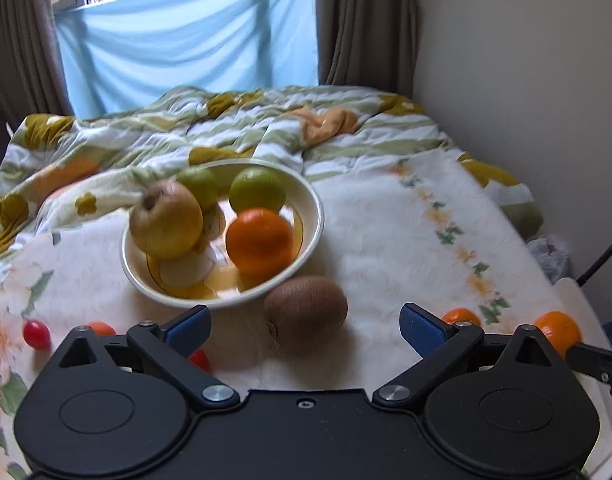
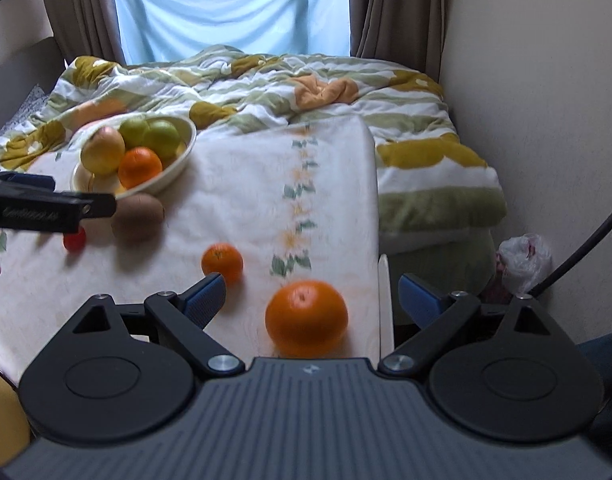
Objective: Organize fruits
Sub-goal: 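Move the left tool to the brown kiwi while the right tool approaches the large orange, then grasp the brown kiwi with the left tool while the right tool grasps the large orange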
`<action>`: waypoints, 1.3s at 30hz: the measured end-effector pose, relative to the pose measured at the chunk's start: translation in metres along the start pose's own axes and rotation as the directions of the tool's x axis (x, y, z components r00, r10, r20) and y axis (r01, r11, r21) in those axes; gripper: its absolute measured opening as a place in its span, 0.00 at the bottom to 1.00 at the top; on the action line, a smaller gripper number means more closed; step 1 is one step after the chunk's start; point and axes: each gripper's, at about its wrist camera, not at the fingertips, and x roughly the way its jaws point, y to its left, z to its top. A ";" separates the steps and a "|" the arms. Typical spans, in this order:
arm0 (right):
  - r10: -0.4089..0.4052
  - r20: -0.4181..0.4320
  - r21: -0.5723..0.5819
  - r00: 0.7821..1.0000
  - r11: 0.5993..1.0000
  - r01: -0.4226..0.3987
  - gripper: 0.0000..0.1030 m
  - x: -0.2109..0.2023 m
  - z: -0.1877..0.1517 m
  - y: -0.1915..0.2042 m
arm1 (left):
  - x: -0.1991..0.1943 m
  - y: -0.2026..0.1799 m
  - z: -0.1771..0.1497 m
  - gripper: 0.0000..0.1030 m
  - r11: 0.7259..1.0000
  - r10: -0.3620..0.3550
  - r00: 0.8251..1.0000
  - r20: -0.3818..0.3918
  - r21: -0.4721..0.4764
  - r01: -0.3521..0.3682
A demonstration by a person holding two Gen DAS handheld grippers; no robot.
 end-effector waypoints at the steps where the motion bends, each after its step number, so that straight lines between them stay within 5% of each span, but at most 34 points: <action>1: 0.001 -0.002 -0.004 1.000 1.000 -0.001 1.00 0.003 -0.003 0.001 | 0.005 -0.001 -0.002 0.98 1.000 0.005 1.000 -0.008 -0.003 -0.005; 18: 0.019 -0.033 -0.048 0.999 0.999 -0.021 0.89 0.042 -0.024 0.006 | 0.059 -0.011 -0.006 0.87 0.995 0.051 0.997 -0.063 -0.079 -0.056; 26: 0.010 -0.042 -0.046 0.999 0.999 -0.012 0.84 0.050 -0.026 0.005 | 0.065 -0.013 -0.007 0.65 0.994 0.073 0.995 -0.067 -0.075 -0.078; 39: -0.012 -0.037 -0.064 0.999 0.998 0.009 0.75 0.054 -0.024 0.007 | 0.055 -0.008 -0.013 0.65 0.997 0.040 0.996 -0.080 -0.066 -0.045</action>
